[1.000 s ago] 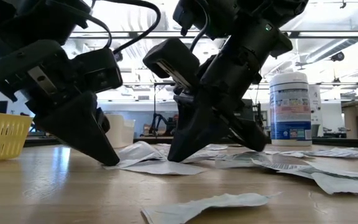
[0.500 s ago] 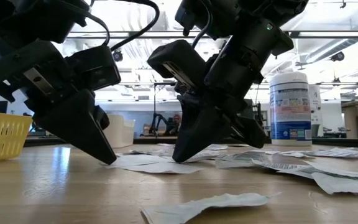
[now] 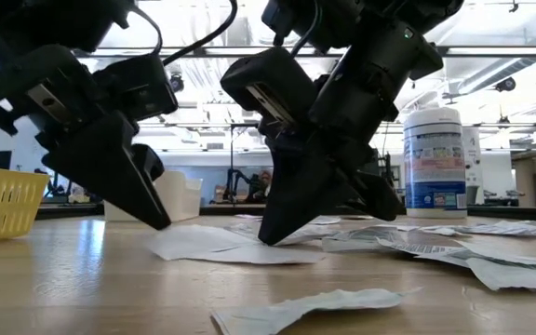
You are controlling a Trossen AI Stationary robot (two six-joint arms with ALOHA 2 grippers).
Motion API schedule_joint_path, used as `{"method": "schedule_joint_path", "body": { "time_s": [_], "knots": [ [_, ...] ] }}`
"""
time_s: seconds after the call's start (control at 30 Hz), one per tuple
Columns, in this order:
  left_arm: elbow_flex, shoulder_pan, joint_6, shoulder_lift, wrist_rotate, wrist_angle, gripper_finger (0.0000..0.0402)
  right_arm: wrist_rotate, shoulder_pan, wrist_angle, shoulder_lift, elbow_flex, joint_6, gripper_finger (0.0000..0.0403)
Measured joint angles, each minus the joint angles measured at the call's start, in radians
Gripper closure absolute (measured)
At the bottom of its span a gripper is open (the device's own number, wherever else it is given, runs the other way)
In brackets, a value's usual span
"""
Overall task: Pick & Place First Aid Supplies
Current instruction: Put the blue bandage into the white bin
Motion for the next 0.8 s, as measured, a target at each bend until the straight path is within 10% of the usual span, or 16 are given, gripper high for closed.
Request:
{"method": "schedule_joint_path", "body": {
  "time_s": [0.8],
  "knots": [
    [0.001, 0.006, -0.048, -0.129, 0.012, -0.086, 0.0294, 0.03, 0.032, 0.011, -0.046, 0.024, -0.145, 0.0395]
  ]
}}
